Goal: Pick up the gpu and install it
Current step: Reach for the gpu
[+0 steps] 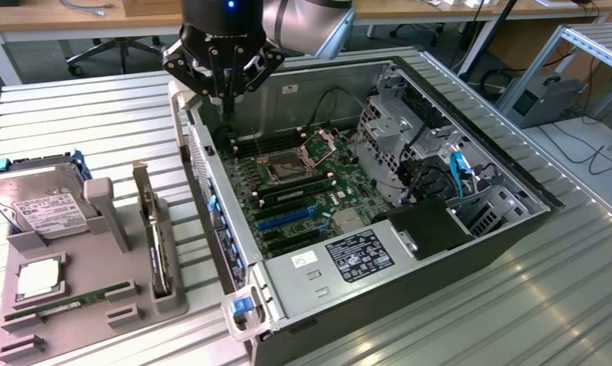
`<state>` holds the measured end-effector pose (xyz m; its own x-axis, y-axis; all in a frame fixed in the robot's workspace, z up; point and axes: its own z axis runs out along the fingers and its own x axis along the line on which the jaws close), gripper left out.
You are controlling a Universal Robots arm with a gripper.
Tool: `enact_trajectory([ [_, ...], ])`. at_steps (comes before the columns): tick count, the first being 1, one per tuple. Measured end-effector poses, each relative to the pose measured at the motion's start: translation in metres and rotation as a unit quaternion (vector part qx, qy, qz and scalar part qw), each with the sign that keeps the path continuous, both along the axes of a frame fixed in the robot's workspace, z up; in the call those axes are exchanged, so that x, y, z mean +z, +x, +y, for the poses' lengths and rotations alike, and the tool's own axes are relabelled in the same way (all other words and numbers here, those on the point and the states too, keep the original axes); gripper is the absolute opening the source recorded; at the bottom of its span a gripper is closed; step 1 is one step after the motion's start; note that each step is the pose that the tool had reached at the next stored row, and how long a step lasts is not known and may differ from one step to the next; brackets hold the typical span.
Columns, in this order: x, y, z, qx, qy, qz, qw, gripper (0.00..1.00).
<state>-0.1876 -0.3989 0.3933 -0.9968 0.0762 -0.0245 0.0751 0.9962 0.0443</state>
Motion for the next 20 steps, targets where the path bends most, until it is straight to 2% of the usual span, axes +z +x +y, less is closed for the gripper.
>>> enact_trajectory([
  [20,0.0000,-0.0077,0.0000,0.000,0.0000,0.0000,1.0000,0.11],
])
